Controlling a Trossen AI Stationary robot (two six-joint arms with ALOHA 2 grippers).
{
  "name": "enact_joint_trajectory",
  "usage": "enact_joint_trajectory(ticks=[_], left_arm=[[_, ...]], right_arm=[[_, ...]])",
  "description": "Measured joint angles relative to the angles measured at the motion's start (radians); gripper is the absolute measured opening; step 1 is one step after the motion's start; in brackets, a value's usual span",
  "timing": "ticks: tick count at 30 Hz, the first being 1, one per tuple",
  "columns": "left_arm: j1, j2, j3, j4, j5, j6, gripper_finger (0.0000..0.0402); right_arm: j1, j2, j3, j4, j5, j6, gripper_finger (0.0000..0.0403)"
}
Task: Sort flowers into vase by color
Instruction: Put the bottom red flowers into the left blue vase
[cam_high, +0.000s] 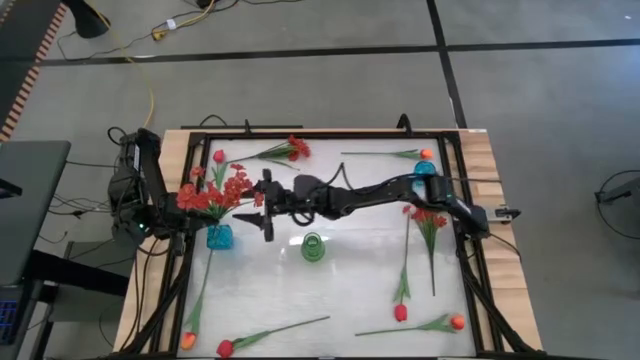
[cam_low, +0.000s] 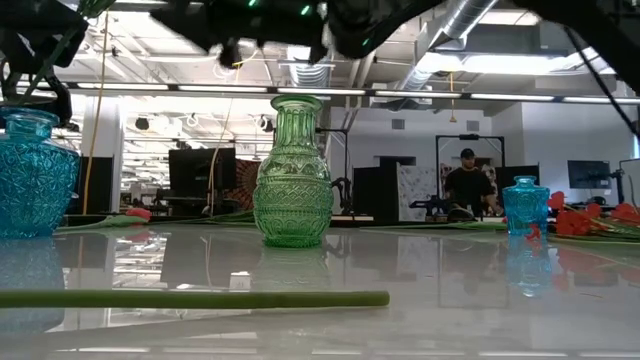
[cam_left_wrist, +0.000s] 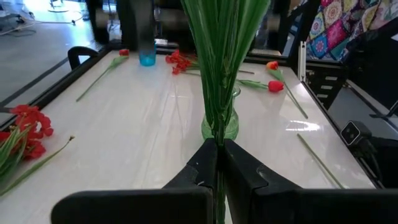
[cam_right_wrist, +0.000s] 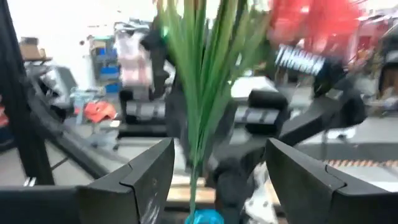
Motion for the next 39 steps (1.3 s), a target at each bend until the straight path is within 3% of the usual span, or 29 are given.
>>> enact_joint_trajectory(ticks=[8,30,32,39], left_arm=[[0.0,0.0,0.0,-0.001,0.001,-0.002,0.0],[0.0,0.0,0.0,-0.007,-0.006,-0.01,0.0],[0.0,0.0,0.0,-0.007,-0.008,-0.01,0.0],[0.0,0.0,-0.001,-0.008,-0.008,-0.012,0.0]], right_arm=[[-0.005,0.058,0.12,-0.005,-0.058,0.007,0.0275],[0.0,0.08,0.128,0.061,-0.029,-0.027,0.0275],[0.003,0.117,0.158,0.109,-0.032,-0.006,0.0275],[-0.007,0.246,0.33,0.001,-0.074,0.007,0.0275]])
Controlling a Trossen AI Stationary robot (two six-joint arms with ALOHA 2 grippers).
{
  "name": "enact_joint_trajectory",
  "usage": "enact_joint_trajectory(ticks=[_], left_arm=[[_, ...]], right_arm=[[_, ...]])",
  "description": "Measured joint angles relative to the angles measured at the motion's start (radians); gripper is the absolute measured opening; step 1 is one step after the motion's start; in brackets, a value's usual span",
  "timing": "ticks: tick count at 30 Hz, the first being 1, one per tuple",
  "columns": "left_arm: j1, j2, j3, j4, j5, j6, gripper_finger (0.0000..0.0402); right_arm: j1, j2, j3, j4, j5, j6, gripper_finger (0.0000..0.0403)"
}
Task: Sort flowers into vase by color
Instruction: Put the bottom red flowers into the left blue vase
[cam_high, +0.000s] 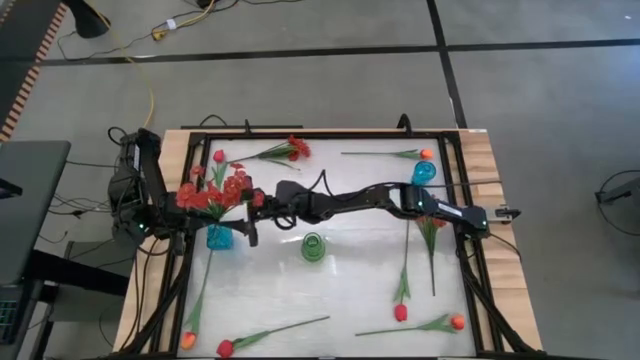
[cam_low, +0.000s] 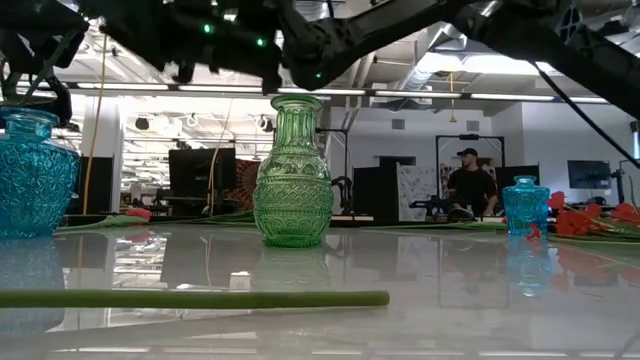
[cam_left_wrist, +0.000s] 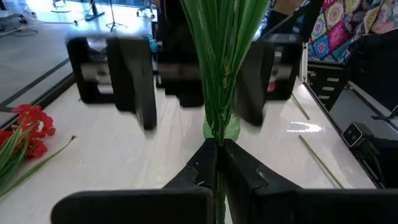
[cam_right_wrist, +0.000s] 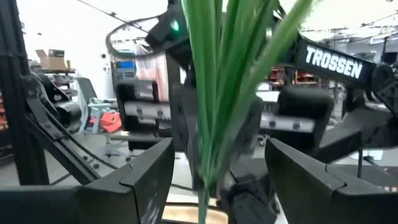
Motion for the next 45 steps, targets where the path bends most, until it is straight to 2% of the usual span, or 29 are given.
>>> enact_joint_trajectory(ticks=[10,14,18,27,31,37,41,45], left_arm=[[0.0,0.0,0.0,-0.001,0.001,-0.001,0.0],[0.0,0.0,0.0,-0.002,0.001,-0.001,0.0],[0.0,0.0,0.0,-0.001,0.001,-0.002,0.0],[0.0,0.0,0.0,-0.003,0.0,-0.003,0.0002],[0.0,0.0,0.0,-0.002,0.001,-0.002,0.0027],[0.0,0.0,0.026,-0.013,0.007,-0.005,0.0096],[0.0,0.0,0.091,-0.089,0.047,-0.047,0.0132],[0.001,0.0,0.157,-0.217,0.117,-0.154,0.0143]], right_arm=[[-0.003,0.0,0.028,-0.021,-0.016,0.003,0.0274],[-0.003,0.0,0.028,-0.025,-0.014,0.0,0.0251],[-0.003,0.0,0.028,-0.023,-0.013,0.0,0.0197],[-0.002,0.0,0.028,-0.023,-0.015,-0.011,0.0035],[-0.003,0.0,0.028,-0.023,-0.017,-0.01,0.0029],[-0.013,-0.011,0.029,-0.045,-0.017,-0.008,0.0031],[-0.016,-0.011,0.029,-0.044,-0.016,-0.009,0.003],[-0.016,-0.011,0.029,-0.064,-0.015,-0.039,0.0031]])
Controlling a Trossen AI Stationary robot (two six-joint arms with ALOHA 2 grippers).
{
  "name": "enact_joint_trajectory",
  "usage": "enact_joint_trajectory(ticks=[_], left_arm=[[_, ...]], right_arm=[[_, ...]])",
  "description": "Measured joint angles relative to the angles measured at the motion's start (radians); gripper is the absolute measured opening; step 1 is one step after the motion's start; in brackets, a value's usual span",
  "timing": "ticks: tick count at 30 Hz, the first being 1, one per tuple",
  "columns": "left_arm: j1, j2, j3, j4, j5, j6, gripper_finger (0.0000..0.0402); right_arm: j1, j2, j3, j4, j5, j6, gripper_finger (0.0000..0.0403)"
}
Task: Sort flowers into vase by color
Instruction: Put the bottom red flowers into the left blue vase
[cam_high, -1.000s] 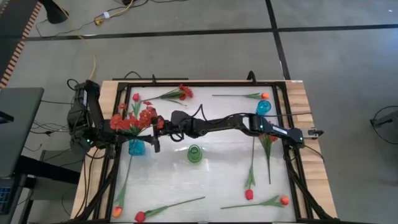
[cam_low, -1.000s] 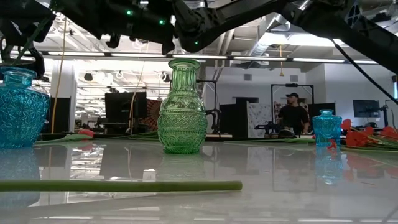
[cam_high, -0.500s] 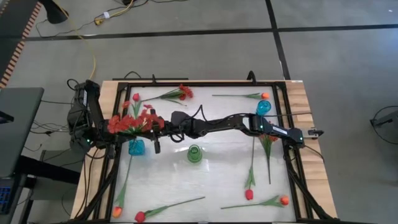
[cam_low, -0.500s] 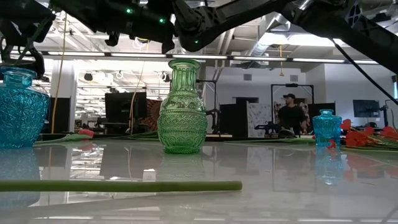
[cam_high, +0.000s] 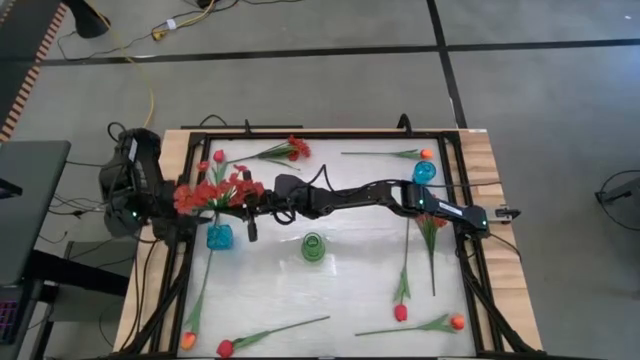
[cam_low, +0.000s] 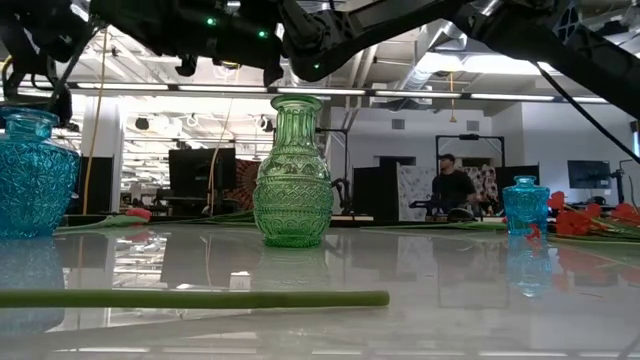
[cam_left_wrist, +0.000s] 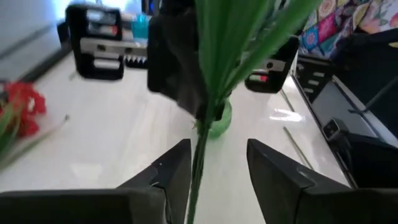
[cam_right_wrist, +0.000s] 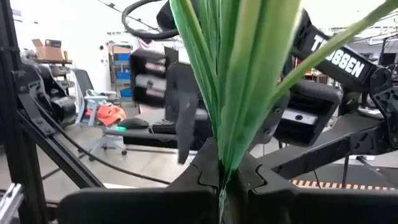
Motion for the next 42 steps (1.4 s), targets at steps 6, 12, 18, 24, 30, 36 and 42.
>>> enact_joint_trajectory(ticks=[6,12,18,24,30,36,42], left_arm=[[0.017,0.0,0.055,-0.18,0.097,-0.188,0.0143],[0.025,0.0,0.065,-0.225,0.132,-0.235,0.0143],[0.025,0.0,0.065,-0.225,0.133,-0.232,0.0143],[0.025,0.0,0.065,-0.225,0.132,-0.232,0.0143],[0.025,0.0,0.065,-0.227,0.156,-0.254,0.0143],[0.025,0.0,0.065,-0.261,0.164,-0.3,0.0143],[0.025,0.0,0.065,-0.265,0.165,-0.304,0.0143]], right_arm=[[0.005,0.0,0.0,0.006,0.0,-0.013,0.0031],[0.015,0.0,0.0,-0.004,-0.001,-0.015,0.0034],[0.021,0.0,0.0,-0.063,-0.005,-0.015,0.0035],[0.019,0.0,0.0,-0.104,0.002,-0.015,0.0052],[0.02,0.0,0.0,-0.104,0.003,-0.041,0.007],[0.02,0.0,-0.001,-0.087,0.005,-0.048,0.0111],[0.017,0.0,-0.001,-0.117,0.005,-0.021,0.0196]])
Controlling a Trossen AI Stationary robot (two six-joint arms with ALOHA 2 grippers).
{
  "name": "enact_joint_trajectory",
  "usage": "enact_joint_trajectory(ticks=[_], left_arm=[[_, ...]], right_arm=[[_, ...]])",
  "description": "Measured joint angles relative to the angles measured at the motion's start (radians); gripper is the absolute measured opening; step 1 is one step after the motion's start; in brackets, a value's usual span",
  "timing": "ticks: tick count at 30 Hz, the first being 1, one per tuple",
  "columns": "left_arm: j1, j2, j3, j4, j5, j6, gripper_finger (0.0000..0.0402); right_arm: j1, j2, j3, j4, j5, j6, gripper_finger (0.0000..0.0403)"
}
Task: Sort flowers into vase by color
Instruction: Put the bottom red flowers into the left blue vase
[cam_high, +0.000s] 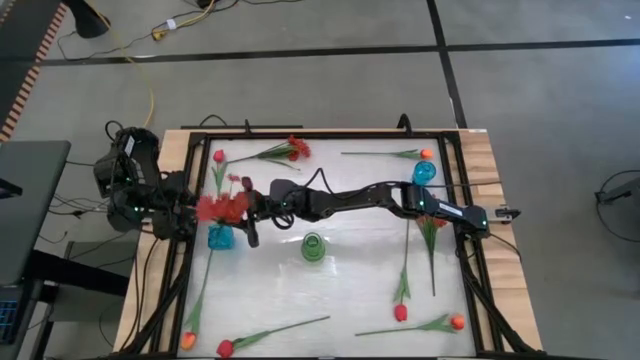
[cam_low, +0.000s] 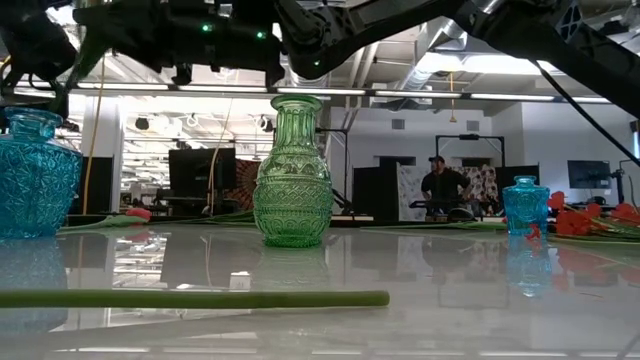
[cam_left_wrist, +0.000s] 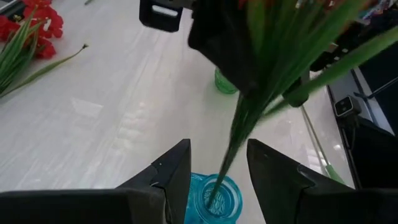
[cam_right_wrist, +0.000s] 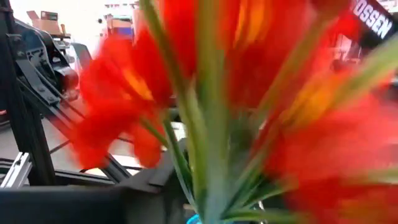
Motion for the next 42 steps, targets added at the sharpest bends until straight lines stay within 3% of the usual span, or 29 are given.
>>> enact_joint_trajectory(ticks=[7,14,17,21,29,33,42], left_arm=[[0.0,0.0,0.0,-0.002,0.013,-0.002,0.0143],[0.0,0.0,0.0,-0.008,0.037,-0.019,0.0143],[0.0,0.0,0.0,-0.037,0.053,-0.076,0.0143],[0.0,0.001,0.005,-0.049,0.099,-0.132,0.0143],[0.0,0.003,0.098,-0.047,0.076,-0.133,0.0138],[0.0,0.003,0.174,-0.048,0.047,-0.066,0.0122],[0.0,0.003,0.469,-0.047,-0.13,0.224,0.0107]], right_arm=[[-0.014,-0.002,0.0,-0.111,-0.002,0.007,0.029],[-0.027,-0.012,0.133,-0.458,-0.008,-0.079,0.0331],[-0.032,-0.015,0.204,-0.641,-0.008,-0.152,0.0339],[-0.041,-0.071,0.183,-0.771,-0.005,-0.192,0.0341],[-0.087,-0.153,0.185,-0.996,0.001,-0.208,0.0337],[-0.119,-0.177,0.184,-1.081,0.001,-0.207,0.0337],[-0.176,-0.191,0.184,-1.159,0.003,-0.173,0.0337]])
